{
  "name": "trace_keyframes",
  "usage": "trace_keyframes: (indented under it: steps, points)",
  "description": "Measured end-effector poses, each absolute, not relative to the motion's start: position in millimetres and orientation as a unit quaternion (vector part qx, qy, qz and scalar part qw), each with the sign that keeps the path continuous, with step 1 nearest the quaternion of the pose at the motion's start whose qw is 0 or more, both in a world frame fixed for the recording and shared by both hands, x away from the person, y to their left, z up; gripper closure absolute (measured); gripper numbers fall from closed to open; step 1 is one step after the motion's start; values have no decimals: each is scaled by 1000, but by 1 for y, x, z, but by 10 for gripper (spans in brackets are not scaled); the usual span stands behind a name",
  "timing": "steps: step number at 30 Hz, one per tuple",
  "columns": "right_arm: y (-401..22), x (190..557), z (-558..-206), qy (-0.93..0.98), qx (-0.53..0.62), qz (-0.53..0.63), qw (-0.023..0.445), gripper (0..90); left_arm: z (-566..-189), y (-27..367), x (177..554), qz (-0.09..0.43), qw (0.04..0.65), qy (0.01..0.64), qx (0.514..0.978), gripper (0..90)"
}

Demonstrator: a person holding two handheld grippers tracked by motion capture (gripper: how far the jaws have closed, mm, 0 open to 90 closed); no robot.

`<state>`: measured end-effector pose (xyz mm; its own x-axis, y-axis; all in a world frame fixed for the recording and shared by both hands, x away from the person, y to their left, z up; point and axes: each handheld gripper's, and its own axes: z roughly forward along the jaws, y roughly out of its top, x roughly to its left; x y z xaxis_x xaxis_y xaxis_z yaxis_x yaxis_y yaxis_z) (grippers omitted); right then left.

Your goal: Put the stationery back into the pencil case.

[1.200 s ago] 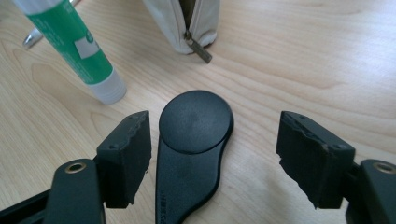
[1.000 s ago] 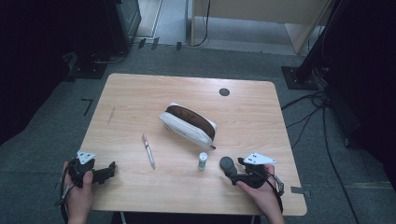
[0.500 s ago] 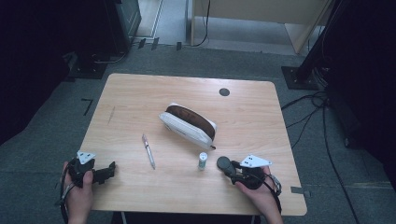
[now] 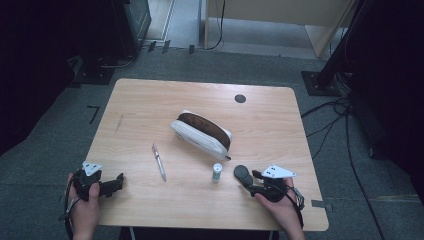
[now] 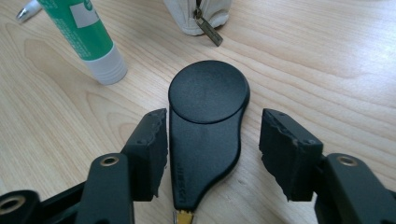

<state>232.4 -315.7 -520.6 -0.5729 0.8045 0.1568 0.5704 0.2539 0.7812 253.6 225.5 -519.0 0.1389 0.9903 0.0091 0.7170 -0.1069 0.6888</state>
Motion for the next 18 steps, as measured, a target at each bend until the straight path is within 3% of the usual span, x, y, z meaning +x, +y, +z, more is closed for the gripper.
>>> trace_keyframes:
  steps: [3,6,18]
  points:
    - [-311,233,-523,787,435,413,142,425,-519,225,254,247,277,608,702,2]
    - [-308,232,-523,798,425,399,154,512,-519,225,254,246,277,608,702,2]
    - [-312,230,-520,796,415,412,156,525,-519,225,254,247,277,608,702,2]
